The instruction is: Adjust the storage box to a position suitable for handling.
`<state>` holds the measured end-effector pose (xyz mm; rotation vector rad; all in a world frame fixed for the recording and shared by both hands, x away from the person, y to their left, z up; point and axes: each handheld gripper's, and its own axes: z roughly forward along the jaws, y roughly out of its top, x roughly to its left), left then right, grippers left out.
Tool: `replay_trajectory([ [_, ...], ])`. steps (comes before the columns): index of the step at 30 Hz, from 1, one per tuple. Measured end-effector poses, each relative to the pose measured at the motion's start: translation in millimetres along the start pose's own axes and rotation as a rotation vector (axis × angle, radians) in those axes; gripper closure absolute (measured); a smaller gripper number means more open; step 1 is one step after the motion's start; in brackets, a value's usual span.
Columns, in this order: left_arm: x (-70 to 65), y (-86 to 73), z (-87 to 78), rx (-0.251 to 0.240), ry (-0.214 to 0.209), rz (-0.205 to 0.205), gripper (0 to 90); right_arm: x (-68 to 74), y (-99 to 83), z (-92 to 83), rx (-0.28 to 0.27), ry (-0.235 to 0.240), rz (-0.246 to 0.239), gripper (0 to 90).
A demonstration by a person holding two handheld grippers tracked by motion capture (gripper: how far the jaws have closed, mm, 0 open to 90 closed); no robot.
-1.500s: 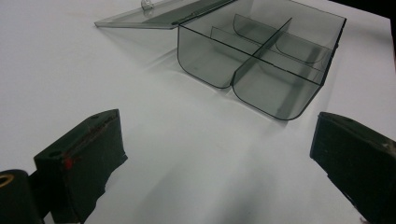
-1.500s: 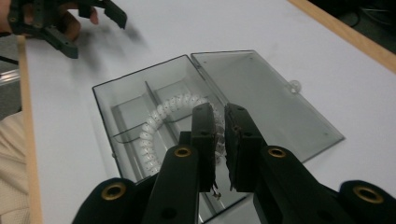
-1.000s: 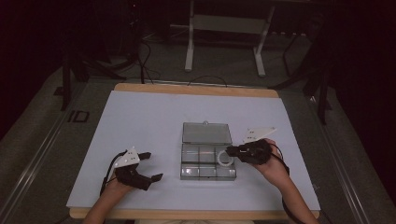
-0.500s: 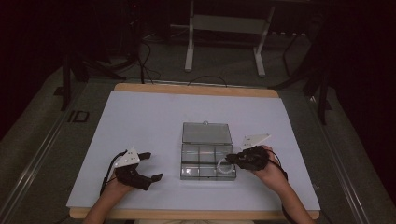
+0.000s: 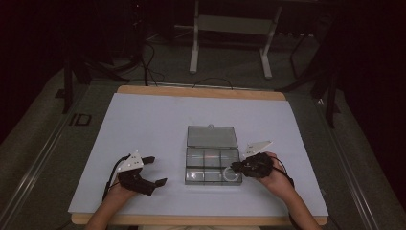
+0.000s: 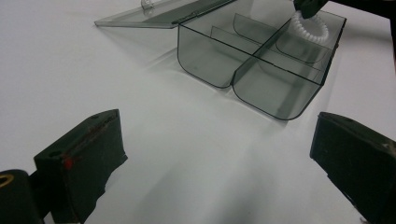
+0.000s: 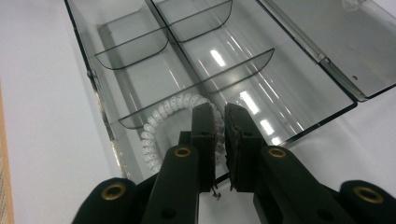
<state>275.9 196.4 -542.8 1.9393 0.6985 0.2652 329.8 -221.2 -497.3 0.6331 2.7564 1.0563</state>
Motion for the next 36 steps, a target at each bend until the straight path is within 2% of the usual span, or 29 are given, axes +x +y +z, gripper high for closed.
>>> replay_trajectory([
  [13,-0.3,0.0,0.1,0.001,0.0,0.002,3.1,4.5,4.1,8.9,0.062,-0.003,-0.023,82.4],
  [23,0.0,0.0,-0.2,-0.001,0.002,0.003,3.1,2.9,4.8,7.9,0.06,0.003,-0.011,78.8],
  [31,0.0,-0.1,-0.5,-0.005,0.003,-0.002,3.1,3.4,7.1,-1.8,0.002,-0.003,0.0,76.1],
  [36,0.7,-0.1,-0.5,-0.007,-0.006,-0.004,3.1,1.9,8.9,-13.4,-0.066,-0.024,0.014,67.6],
])
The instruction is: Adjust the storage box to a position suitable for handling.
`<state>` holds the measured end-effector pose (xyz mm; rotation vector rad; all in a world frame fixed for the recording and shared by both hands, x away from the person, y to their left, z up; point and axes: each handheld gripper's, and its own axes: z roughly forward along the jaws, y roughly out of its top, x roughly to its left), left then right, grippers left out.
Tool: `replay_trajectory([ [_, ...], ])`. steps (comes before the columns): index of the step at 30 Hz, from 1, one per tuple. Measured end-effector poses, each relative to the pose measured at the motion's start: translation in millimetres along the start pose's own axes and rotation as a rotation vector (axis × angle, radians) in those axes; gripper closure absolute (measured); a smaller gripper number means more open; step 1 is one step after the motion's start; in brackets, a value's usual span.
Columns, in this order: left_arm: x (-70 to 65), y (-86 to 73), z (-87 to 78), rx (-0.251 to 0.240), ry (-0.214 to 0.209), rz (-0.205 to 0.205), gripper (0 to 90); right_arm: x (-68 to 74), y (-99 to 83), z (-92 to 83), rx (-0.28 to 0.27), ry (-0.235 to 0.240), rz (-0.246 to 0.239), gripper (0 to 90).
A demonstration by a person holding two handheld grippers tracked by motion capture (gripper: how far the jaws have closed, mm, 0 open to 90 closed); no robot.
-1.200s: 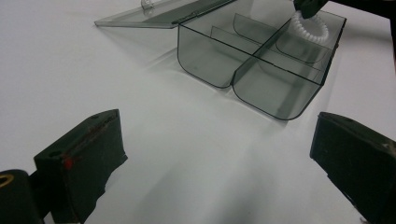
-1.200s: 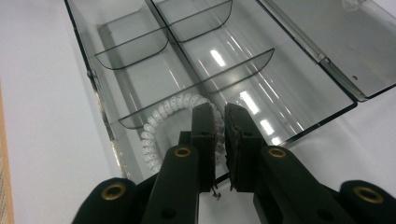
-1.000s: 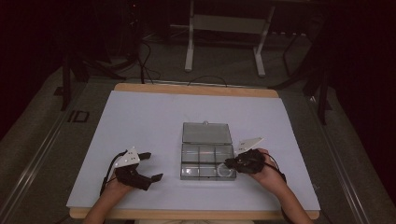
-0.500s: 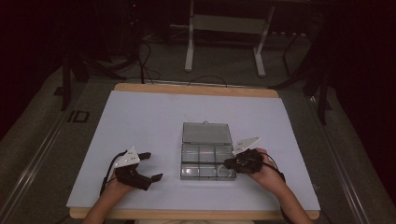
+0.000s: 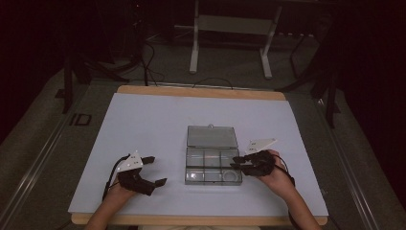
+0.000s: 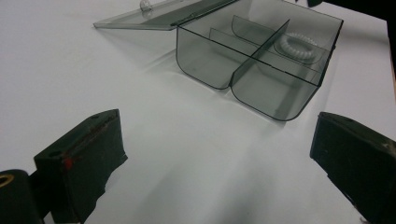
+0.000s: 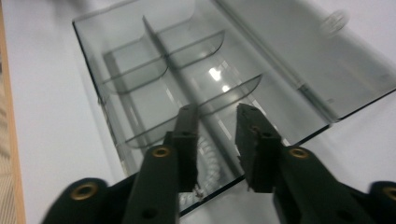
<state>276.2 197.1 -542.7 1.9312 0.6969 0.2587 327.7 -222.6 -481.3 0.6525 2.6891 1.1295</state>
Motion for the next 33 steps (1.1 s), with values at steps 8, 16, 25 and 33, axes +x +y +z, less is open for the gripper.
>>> replay_trajectory([
  [8,-1.2,0.6,0.7,0.005,0.001,-0.007,3.1,-5.6,-4.5,-9.1,-0.088,-0.044,0.043,41.5],
  [16,-4.5,3.6,1.4,-0.01,0.021,0.027,3.8,-15.7,-11.8,-16.6,-0.172,-0.078,0.097,14.4],
  [25,-4.3,5.2,-0.4,0.013,0.028,0.0,4.1,-21.9,-18.3,-27.3,-0.235,-0.128,0.12,12.4],
  [33,-1.8,8.1,-5.0,-0.008,0.032,-0.026,4.0,-26.0,-23.0,-30.1,-0.251,-0.198,0.211,10.7],
])
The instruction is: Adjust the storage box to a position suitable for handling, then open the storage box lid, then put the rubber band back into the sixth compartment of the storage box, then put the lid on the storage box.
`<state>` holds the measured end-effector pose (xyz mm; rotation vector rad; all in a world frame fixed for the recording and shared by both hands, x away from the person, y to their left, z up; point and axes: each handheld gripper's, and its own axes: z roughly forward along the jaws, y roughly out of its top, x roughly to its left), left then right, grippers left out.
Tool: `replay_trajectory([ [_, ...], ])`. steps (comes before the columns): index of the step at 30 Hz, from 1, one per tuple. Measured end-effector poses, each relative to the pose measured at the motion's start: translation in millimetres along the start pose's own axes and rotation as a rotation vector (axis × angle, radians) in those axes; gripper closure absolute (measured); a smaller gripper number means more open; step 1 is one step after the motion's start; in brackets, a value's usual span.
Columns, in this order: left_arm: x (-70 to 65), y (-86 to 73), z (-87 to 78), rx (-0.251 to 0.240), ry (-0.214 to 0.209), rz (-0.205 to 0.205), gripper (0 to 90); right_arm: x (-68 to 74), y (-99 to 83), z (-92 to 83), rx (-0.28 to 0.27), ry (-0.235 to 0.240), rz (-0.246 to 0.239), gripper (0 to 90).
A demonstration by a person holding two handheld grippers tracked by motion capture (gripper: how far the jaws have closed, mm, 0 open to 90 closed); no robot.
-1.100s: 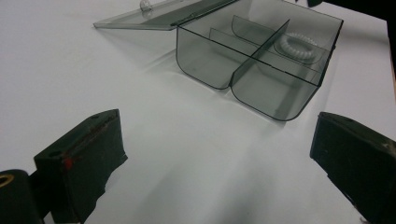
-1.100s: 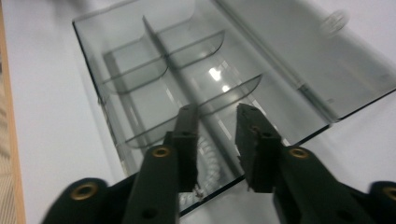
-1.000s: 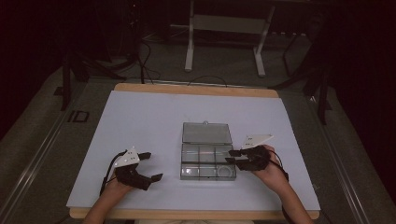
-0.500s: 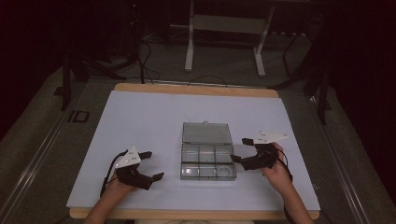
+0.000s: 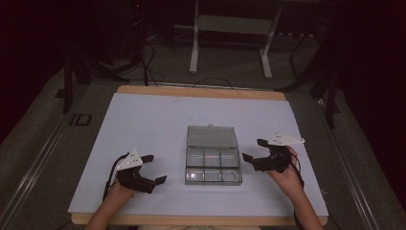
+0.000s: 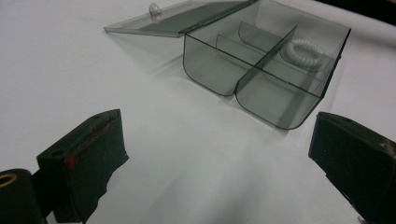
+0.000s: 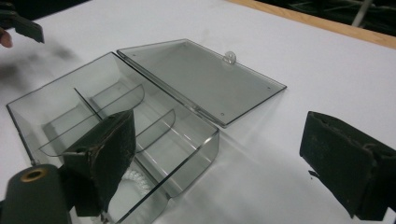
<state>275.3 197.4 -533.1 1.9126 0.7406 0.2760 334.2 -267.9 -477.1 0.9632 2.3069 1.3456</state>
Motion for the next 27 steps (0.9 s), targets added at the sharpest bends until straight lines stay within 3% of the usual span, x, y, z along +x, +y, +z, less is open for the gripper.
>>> replay_trajectory([
  [6,0.8,2.0,-3.4,-0.014,0.009,-0.005,4.0,1.9,-1.5,-1.2,-0.013,0.017,-0.007,10.7],
  [13,-1.6,5.4,1.1,0.014,0.001,0.002,4.0,3.7,-1.4,0.3,-0.011,-0.011,-0.025,13.6],
  [15,-1.0,12.6,5.4,0.054,-0.008,0.023,3.9,4.1,-0.9,0.7,-0.013,-0.029,-0.041,17.4],
  [19,3.6,27.4,10.9,0.049,-0.027,0.019,4.1,1.3,-0.6,1.4,-0.015,-0.035,-0.034,22.6],
  [24,8.0,48.1,22.6,0.079,-0.011,0.04,4.6,-1.6,1.2,4.2,-0.012,-0.058,-0.038,26.4],
  [27,11.9,59.7,27.3,0.069,-0.016,0.032,4.6,-4.7,3.3,5.9,-0.018,-0.067,-0.025,28.8],
])
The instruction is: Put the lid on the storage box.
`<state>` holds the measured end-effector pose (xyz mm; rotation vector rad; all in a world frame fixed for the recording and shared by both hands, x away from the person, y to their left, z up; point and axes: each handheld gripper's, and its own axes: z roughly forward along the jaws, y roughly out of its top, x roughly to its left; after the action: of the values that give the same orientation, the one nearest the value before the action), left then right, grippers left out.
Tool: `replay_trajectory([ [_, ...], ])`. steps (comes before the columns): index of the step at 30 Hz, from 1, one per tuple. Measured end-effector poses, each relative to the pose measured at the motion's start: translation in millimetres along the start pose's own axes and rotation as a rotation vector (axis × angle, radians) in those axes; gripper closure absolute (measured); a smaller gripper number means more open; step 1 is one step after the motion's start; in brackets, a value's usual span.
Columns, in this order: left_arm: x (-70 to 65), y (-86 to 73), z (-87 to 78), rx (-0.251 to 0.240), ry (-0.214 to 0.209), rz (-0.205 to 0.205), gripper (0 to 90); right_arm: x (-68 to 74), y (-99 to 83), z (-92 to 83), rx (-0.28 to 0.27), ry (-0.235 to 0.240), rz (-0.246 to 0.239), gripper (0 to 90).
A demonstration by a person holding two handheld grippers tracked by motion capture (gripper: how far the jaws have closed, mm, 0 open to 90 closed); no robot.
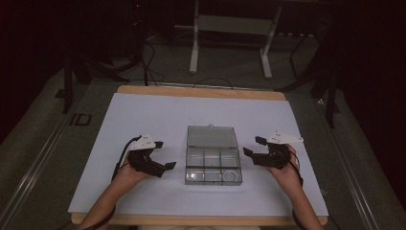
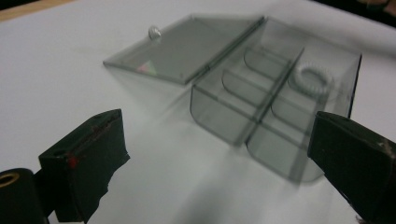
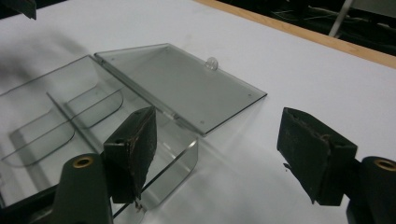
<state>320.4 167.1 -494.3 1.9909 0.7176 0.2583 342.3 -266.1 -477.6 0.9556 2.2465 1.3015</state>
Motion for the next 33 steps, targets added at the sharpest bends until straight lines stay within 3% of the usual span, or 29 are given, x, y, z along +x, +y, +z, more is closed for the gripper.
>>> replay_trajectory([
  [7,3.0,19.4,9.5,-0.035,-0.005,0.01,5.2,-4.7,7.4,5.5,-0.01,-0.008,0.002,31.9],
  [18,8.1,38.3,34.4,-0.018,-0.004,0.002,5.9,-8.0,16.5,20.1,-0.01,0.004,0.007,33.4],
  [25,16.0,46.3,51.1,-0.001,0.01,-0.027,6.1,-10.8,20.0,33.2,0.005,0.011,0.03,34.6],
  [33,31.4,57.5,70.6,0.019,0.021,-0.119,7.8,-16.4,22.2,49.9,0.044,-0.012,0.08,37.9],
])
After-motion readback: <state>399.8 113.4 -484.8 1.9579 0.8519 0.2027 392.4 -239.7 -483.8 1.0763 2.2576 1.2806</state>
